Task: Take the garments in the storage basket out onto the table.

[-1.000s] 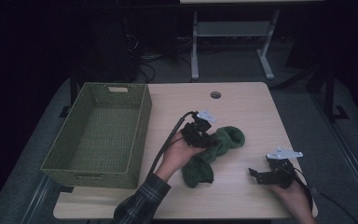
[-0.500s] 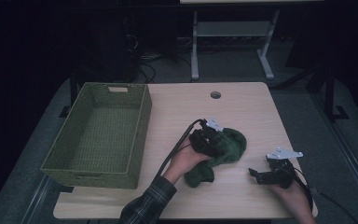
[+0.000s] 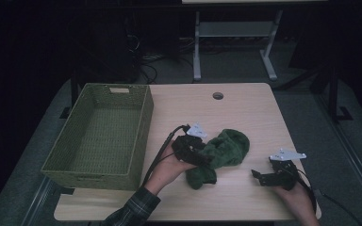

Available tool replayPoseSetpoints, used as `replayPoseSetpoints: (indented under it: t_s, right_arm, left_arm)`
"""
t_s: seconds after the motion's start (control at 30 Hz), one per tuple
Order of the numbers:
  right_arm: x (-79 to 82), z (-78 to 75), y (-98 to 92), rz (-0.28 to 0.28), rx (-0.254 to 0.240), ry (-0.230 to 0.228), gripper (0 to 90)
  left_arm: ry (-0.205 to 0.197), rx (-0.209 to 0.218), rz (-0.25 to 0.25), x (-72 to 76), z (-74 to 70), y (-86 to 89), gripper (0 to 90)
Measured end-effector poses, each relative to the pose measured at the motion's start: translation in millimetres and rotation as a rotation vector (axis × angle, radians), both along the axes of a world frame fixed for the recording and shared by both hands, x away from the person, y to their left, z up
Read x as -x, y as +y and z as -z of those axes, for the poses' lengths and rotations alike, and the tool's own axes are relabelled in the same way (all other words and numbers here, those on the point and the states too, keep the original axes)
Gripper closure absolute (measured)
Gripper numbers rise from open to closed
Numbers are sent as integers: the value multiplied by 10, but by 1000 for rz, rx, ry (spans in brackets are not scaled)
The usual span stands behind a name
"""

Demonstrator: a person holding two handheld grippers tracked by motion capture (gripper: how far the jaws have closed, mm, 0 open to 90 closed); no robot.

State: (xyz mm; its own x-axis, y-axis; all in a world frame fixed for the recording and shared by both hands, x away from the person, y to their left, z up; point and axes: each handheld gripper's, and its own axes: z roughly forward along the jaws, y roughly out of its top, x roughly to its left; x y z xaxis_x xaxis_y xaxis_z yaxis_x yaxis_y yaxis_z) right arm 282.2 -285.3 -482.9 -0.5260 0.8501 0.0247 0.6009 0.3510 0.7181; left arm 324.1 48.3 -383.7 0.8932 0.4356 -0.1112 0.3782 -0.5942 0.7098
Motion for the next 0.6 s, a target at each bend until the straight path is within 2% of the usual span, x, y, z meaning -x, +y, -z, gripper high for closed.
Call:
replayPoseSetpoints:
  t_s: [0.17, 0.23, 0.3, 0.4, 0.47, 0.6]
  right_arm:
    - [0, 0, 0, 0, 0, 0, 95]
    - [0, 0, 0, 0, 0, 0, 95]
    - [0, 0, 0, 0, 0, 0, 96]
    - [0, 0, 0, 0, 0, 1, 95]
    - [0, 0, 0, 0, 0, 0, 95]
    - [0, 0, 0, 0, 0, 0, 95]
  left_arm:
    - [-10, 4, -13, 248, 50, 217, 427]
    - [-9, 5, -11, 289, 73, 247, 427]
    - [-1, 3, -4, 412, 154, 335, 436]
    - [16, 9, -7, 494, 217, 375, 445]
    - [13, -3, 5, 586, 310, 405, 450]
    - [20, -30, 12, 636, 427, 377, 449]
